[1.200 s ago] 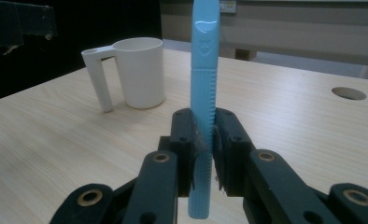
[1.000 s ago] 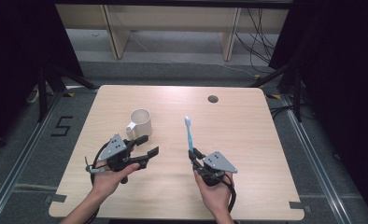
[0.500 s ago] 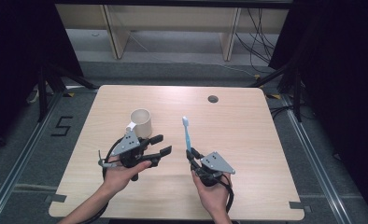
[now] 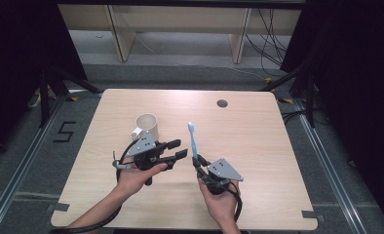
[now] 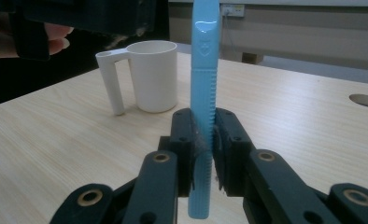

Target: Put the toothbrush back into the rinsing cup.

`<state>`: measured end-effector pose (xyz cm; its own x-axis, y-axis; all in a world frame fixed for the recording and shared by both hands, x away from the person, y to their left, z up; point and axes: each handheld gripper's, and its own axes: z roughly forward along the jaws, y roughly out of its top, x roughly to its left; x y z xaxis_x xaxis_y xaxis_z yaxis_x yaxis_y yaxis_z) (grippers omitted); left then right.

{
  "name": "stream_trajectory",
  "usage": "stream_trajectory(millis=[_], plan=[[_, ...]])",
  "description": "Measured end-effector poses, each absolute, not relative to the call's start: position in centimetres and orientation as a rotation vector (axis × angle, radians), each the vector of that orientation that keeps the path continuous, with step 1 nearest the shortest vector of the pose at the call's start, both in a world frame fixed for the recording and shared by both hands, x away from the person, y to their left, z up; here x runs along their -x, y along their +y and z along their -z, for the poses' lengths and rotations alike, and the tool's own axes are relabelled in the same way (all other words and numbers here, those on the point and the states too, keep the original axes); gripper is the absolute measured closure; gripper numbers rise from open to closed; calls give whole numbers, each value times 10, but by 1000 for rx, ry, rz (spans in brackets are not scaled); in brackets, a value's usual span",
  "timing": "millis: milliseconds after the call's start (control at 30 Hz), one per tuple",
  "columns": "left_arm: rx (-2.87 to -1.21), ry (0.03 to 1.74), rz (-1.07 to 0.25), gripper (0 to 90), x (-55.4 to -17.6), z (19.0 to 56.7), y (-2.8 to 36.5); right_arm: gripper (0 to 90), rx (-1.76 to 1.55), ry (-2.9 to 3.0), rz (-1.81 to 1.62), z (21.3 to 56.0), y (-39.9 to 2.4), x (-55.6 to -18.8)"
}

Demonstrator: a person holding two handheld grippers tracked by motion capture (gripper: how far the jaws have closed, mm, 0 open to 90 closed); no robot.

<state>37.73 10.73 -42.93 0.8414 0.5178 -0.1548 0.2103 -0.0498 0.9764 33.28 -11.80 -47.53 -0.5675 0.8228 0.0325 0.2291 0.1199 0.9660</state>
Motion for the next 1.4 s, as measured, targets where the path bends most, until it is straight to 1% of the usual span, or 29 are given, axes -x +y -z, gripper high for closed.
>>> stream_trajectory(millis=[100, 267, 567, 667, 733, 800, 900, 1000, 1233, 1367, 1400], plan=[[-1632, 575, -269, 540, -378, 429, 105, 792, -1051, 1884, -1468, 475, -116, -331], [-1637, 571, -270, 557, -381, 429, 98, 793, -1003, 1875, -1465, 476, -115, -333], [-1640, 578, -254, 610, -384, 431, 90, 793, -1027, 1888, -1479, 475, -113, -331], [-1645, 571, -250, 652, -385, 431, 88, 793, -1025, 1894, -1474, 475, -112, -330], [-1646, 566, -253, 665, -386, 432, 88, 793, -1027, 1889, -1473, 476, -112, -330], [-1645, 566, -257, 713, -386, 433, 88, 792, -1022, 1890, -1483, 477, -110, -331], [-1644, 569, -255, 737, -387, 433, 88, 793, -998, 1892, -1453, 477, -112, -332], [-1635, 563, -260, 791, -387, 433, 89, 792, -987, 1888, -1449, 477, -111, -332], [-1620, 539, -235, 831, -385, 434, 86, 790, -1021, 1888, -1462, 477, -108, -331], [-1639, 528, -248, 836, -384, 433, 85, 770, -1016, 1897, -1451, 477, -107, -331], [-1645, 529, -256, 837, -384, 433, 86, 717, -1010, 1902, -1460, 477, -106, -332]])
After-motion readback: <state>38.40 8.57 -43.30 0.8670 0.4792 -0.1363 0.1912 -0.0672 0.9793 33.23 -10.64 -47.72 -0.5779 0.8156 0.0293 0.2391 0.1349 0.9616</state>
